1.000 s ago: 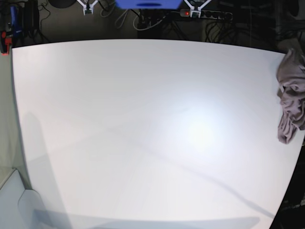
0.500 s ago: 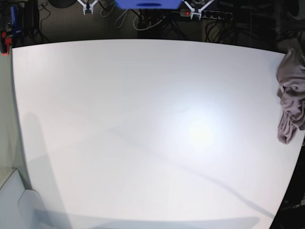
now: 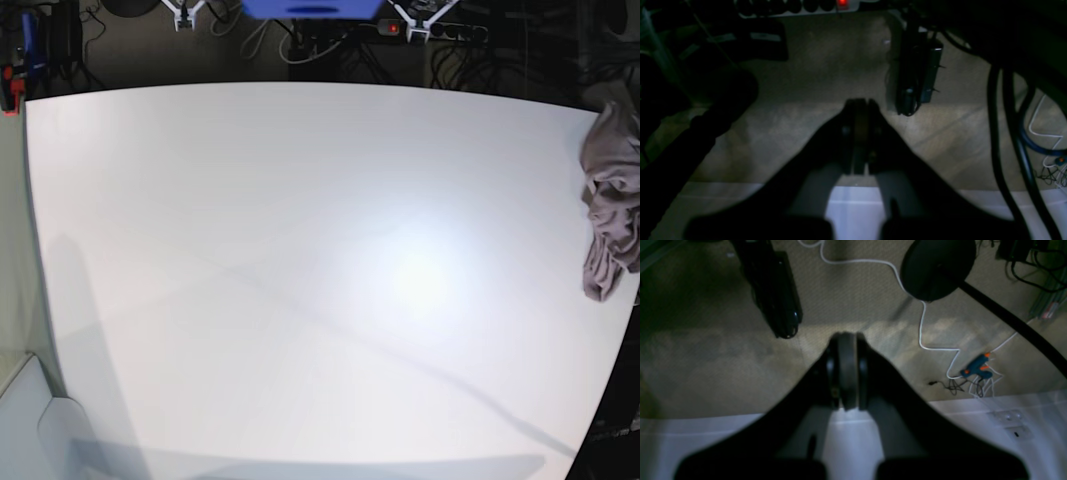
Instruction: Layout the t-shirt on the table in an organized manner, then fold the t-shirt properly
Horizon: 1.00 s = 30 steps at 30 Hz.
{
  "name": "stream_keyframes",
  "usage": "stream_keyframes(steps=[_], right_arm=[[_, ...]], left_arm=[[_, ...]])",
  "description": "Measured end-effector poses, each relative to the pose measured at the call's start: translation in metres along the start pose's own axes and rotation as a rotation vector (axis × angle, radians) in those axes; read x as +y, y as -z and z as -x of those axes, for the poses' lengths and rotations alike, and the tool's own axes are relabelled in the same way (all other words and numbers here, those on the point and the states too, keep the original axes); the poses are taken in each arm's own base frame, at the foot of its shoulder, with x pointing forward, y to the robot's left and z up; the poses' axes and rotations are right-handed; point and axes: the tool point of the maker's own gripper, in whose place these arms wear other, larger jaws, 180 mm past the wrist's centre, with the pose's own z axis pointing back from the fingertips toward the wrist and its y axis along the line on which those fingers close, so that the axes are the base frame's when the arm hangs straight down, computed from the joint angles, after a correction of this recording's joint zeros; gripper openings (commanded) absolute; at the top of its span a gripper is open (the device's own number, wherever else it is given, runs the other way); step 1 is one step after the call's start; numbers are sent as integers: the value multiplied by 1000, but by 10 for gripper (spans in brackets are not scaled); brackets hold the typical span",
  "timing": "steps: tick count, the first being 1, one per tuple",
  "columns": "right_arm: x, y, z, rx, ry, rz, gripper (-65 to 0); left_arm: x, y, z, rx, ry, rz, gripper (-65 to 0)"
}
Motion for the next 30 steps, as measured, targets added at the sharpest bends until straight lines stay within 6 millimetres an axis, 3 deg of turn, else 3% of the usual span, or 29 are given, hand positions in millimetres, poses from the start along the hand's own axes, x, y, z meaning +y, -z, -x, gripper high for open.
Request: stream_keyframes(steps=[7,13,15,20,26,30], right_arm=[[0,0,-2,-3,0,0,-650],[1,0,-2,-3,1,-2,-650],[2,0,-2,-3,1,-3,-650],[1,0,-2,-3,1,-2,-650],[1,0,-3,-4,1,-2,-650],[1,-2,-13,-43,-1,-1,-650]], left_arm=[[-1,-2,4,-16,-2,3,-648],[14,-23,15,-42,15,-15,-648],[18,-33,17,-28,22,-19,-648],[25,-67,-8,-172,52,-24,-648],[29,-108,0,-229,92,-20,-648],[32,-138,-14,-309,83,-14,-648]])
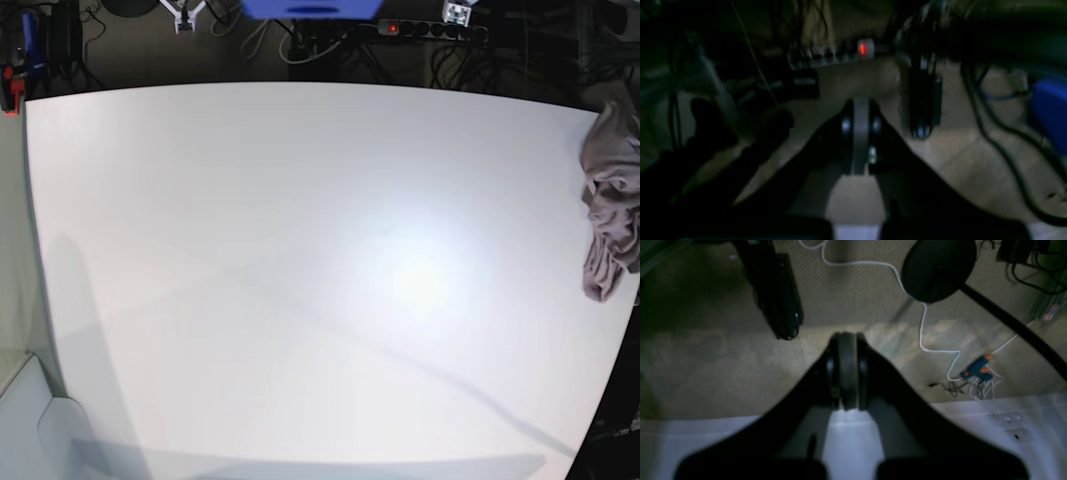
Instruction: Layout the t-shirt on the table in an organized manner, then fold the t-shirt properly
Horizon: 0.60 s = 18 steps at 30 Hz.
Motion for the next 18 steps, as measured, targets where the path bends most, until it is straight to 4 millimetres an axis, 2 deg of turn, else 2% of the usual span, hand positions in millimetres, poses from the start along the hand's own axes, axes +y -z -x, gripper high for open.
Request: stream_keyframes(steps=[3,5,11,14,18], right_arm=[[-1,-3,-10,-55,-4,2,-650],[-3,-7,-9,-77,-5,5,-650],[-9,-30,15,-132,-24,11,-650],[-13,-55,7,-235,-33,14,-650],[-42,-105,-5,-368,-26,68,-650]], left_arm=[[20,-21,-19,-65,-108,-31,-648],[36,-31,-30,-83,-148,-59,-648],[48,-51,-60,-130,-143,-63,-648],[46,-56,-59,-126,-144,-59,-648],[43,-60,-62,-133,-139,-51,-648]])
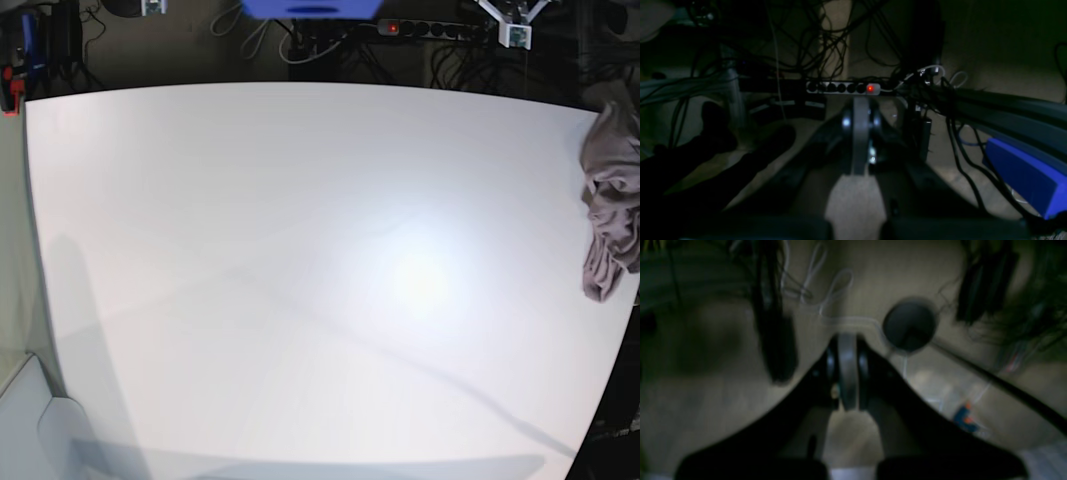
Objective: Layout the t-shirt on the table in an organized manner, then fold the t-shirt properly
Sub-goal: 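Raise both grippers and move the left gripper toward the crumpled pink t-shirt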
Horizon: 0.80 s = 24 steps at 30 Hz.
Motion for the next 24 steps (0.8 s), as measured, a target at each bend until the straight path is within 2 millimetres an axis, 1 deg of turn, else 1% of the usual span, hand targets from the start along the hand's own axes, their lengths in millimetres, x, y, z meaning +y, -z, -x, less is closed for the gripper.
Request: stream_keyframes(steps=[2,4,7,9,10,12,14,17,18,20,22,24], right_arm=[[-14,-23,-14,-51,-10,24,-650],[-20,-40,-36,-120,-15,37,-650],[-28,-59,-68,-214,-21,54,-650],[-32,-75,-83,-255,-30,64,-650],[-33,-84,-91,-275,-36,65,-650],[-32,-98,-113,-333,-42,65,-650],[-30,-112,-145,-426,-45,61,-650],[-21,-134,-191,-565,-47,44,-650],[-15,-136,-201,-594,-43,29,-650],[-4,-132,-211,-609,-33,-2,-650],[1,-131,-223,-638,-24,-12,-650],[8,-129,-226,-637,-26,-30,-650]], left_arm=[[-2,-2,-5,-15,1,6,-648],[-5,-5,-11,-29,4,12,-648],[-9,-13,-24,-62,8,22,-648],[-11,-17,-34,-94,11,26,-648],[-12,-20,-37,-107,11,28,-648],[-14,-22,-42,-117,11,33,-648],[-14,-23,-45,-125,12,34,-648],[-14,-24,-50,-139,14,34,-648],[-15,-24,-52,-145,14,35,-648],[-15,-25,-53,-148,14,36,-648],[-15,-23,-58,-160,13,36,-648],[-11,-22,-64,-177,13,25,-648]])
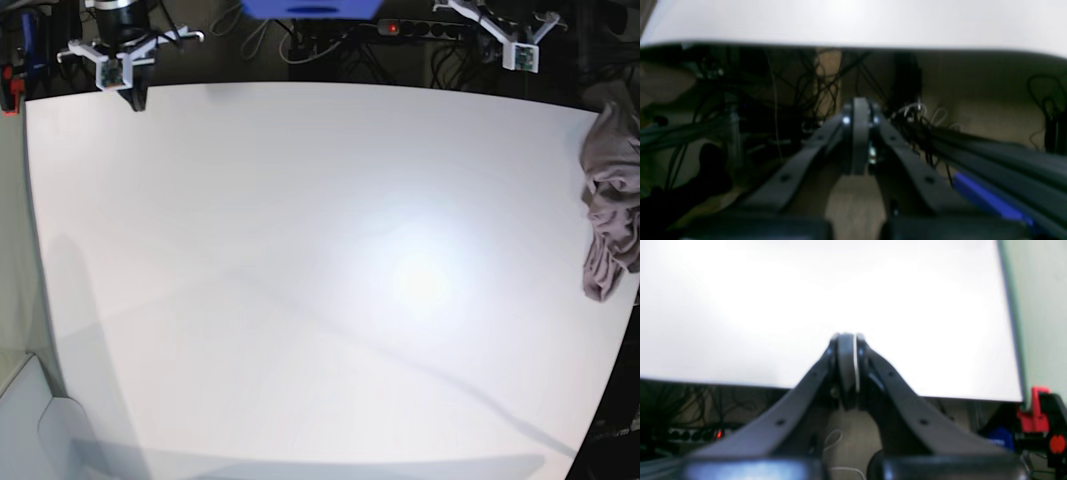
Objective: Layout the t-shirt on the table in an organized manner, then fold the t-shirt properly
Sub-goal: 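Raise both grippers and move the left gripper toward the crumpled pink t-shirt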
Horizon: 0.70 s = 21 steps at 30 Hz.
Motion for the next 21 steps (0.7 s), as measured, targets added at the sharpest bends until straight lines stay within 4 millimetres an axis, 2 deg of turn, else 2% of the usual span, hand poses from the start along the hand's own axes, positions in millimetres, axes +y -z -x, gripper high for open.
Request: stream_keyframes(steps=[2,6,13,16,21], right_arm=[[10,4,5,38,11,-24,-650],[12,20,-6,29,20,-27,-650],[13,24,-8,32,21,-29,-650],[13,26,-12,20,21,-28,-650],[13,25,-10,25,21,-28,-650]], left_arm=[[10,0,-3,-9,1,-26,-648],[13,2,-8,-21,-47,-25,-648],[43,-1,-23,-64,-178,-69,-648],[59,-2,-33,-98,-176,-110,-646],[82,-9,-36,-115,-187,-176,-637]])
